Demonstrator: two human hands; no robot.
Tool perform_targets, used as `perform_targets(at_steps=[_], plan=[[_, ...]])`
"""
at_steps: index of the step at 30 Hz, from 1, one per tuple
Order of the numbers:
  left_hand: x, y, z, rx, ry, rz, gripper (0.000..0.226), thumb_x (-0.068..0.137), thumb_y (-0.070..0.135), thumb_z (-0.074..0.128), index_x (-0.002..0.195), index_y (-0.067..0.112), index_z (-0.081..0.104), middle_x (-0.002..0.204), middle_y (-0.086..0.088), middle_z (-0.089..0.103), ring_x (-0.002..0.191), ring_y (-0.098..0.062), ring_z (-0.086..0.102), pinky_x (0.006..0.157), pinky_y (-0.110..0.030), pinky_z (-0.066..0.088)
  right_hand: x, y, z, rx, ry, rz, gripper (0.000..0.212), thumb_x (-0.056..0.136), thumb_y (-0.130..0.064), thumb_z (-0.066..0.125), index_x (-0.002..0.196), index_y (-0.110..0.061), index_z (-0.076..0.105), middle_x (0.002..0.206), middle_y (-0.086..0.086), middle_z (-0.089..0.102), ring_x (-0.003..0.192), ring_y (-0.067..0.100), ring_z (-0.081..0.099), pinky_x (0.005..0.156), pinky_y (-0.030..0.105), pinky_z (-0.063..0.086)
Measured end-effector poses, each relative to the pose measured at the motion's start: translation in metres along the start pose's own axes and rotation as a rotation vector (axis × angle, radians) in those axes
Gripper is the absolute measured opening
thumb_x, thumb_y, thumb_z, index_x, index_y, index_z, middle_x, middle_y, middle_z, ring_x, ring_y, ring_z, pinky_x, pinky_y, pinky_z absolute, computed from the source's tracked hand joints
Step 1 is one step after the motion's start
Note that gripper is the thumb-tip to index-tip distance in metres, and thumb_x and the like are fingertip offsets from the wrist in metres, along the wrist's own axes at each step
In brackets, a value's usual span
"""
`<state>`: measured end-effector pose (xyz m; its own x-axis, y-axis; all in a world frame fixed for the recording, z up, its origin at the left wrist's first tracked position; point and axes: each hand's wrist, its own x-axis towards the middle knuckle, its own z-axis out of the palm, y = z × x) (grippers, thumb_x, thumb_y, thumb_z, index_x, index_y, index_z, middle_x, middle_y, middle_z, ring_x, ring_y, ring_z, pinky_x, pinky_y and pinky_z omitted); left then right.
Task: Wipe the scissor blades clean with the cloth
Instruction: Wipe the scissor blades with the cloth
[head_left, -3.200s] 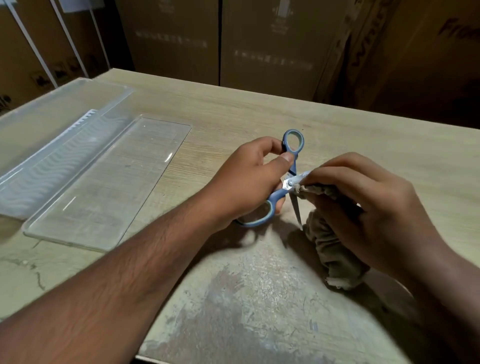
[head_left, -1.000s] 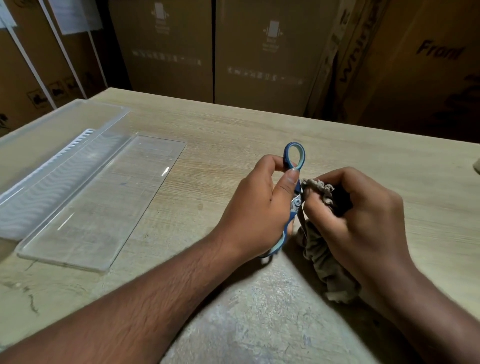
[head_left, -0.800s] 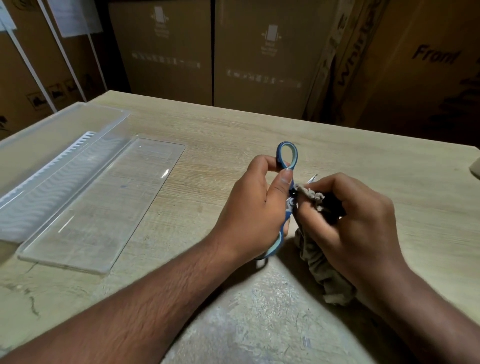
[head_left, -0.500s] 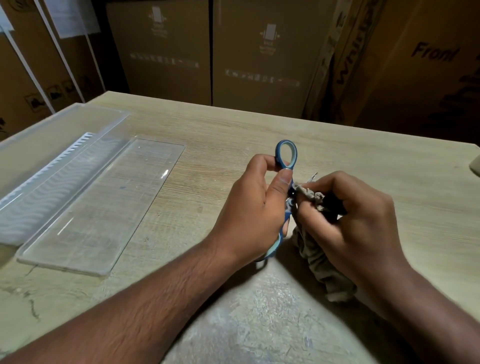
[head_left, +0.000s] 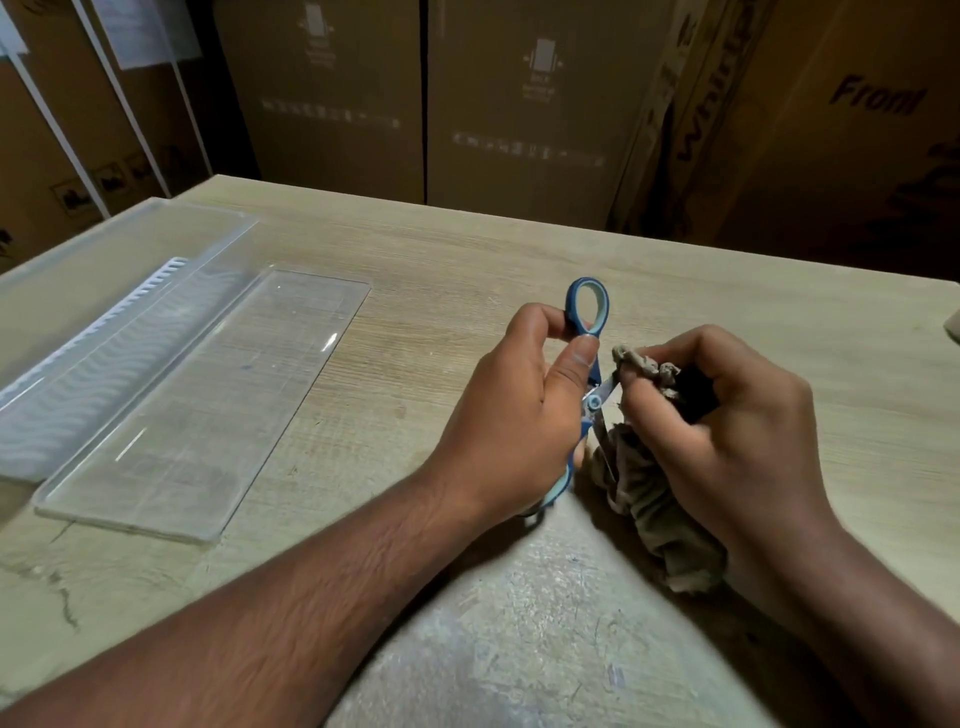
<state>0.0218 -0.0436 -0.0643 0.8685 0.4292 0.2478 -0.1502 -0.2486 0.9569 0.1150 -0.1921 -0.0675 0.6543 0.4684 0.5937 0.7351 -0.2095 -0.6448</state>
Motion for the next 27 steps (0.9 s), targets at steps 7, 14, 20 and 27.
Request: perform_targets(at_steps=[7,14,20,27], plan=[[0.0001,0.0023,-0.0033,-0.032,0.015,-0.022,0.011,0.112,0.026,0.049,0.115,0.015,0.051,0.051,0.003,0.057,0.035,-0.006,0.05,0.038,-0.023,0.04,0.0036,-0.0022,0.0016,-0.025,-0.046,-0.011,0.01,0.091,-0.015,0.079,0.091,-0.021,0.072,0.081,-0.006,0.072,0.069,0.013,0.067,0.06,0.04,0.053],[0.0021,0.0063,-0.0038,-0.032,0.03,-0.025,0.014,0.112,0.025,0.048,0.117,0.012,0.052,0.045,0.011,0.055,0.032,-0.001,0.045,0.036,-0.014,0.035,-0.0022,-0.0083,0.001,-0.023,-0.077,-0.071,0.008,0.091,-0.019,0.079,0.093,-0.024,0.072,0.085,-0.01,0.074,0.072,0.01,0.069,0.061,0.036,0.055],[0.0013,0.0078,-0.0025,-0.031,0.005,-0.025,0.015,0.112,0.024,0.048,0.118,0.011,0.051,0.053,0.003,0.055,0.034,-0.002,0.046,0.037,-0.016,0.036,-0.001,-0.0066,-0.0003,0.005,-0.03,-0.023,0.008,0.09,-0.015,0.079,0.091,-0.02,0.073,0.083,-0.005,0.074,0.072,0.017,0.069,0.062,0.043,0.054],[0.0025,0.004,-0.0073,0.04,-0.023,-0.019,0.011,0.112,0.026,0.048,0.116,0.015,0.051,0.047,0.014,0.058,0.034,-0.001,0.047,0.039,-0.015,0.036,0.0004,-0.0025,-0.0008,0.037,-0.043,0.05,0.004,0.09,-0.021,0.078,0.091,-0.022,0.074,0.082,-0.007,0.075,0.071,0.013,0.069,0.062,0.042,0.055]])
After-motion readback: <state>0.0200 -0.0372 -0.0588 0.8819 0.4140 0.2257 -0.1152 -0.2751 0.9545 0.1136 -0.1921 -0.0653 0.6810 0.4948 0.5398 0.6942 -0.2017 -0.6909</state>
